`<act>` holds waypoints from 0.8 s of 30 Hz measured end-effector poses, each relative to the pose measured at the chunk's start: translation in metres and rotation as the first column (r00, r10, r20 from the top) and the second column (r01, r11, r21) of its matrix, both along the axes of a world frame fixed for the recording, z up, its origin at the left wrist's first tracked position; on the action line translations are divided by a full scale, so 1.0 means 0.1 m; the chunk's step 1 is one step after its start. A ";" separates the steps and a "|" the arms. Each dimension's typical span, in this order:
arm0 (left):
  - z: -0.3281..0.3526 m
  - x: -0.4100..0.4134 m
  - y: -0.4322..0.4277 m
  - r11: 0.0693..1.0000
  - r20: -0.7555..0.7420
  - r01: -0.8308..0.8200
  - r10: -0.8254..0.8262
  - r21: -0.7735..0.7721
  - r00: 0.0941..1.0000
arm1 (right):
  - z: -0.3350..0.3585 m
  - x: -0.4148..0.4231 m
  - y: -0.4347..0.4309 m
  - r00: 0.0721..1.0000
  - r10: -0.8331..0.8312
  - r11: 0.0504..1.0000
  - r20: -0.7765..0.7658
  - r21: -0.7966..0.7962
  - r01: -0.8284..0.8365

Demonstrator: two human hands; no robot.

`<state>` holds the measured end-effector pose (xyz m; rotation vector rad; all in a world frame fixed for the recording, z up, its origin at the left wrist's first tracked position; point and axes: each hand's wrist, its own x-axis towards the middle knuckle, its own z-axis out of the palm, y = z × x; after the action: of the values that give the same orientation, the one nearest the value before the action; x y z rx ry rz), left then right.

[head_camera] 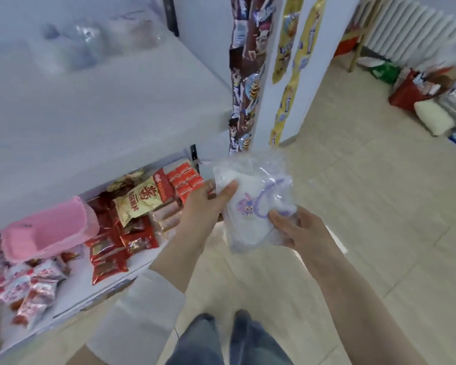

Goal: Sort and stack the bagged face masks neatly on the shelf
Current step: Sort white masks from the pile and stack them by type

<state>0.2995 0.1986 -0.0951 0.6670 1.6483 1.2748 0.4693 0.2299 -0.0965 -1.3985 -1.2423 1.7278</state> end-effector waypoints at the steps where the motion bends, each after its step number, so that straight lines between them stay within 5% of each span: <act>1: 0.04 -0.09 -0.04 0.999 -0.024 -0.046 0.046 0.001 0.999 | 0.05 -0.09 0.06 0.999 0.053 0.999 -0.002 0.013 -0.053; 13: 0.76 -1.34 -0.94 0.879 -0.120 -0.443 0.466 0.179 0.876 | 0.71 -1.95 0.10 0.854 0.520 0.834 -0.013 0.225 -0.505; 24: 0.85 -3.23 -0.80 0.829 -0.164 -0.536 0.557 0.159 0.814 | 0.83 -3.94 -0.03 0.899 0.438 0.876 0.007 0.223 -0.428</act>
<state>-0.0240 0.1188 -0.0099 0.3962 2.0458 1.7611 0.0755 0.2272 -0.0137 -0.9959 -1.7660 1.8206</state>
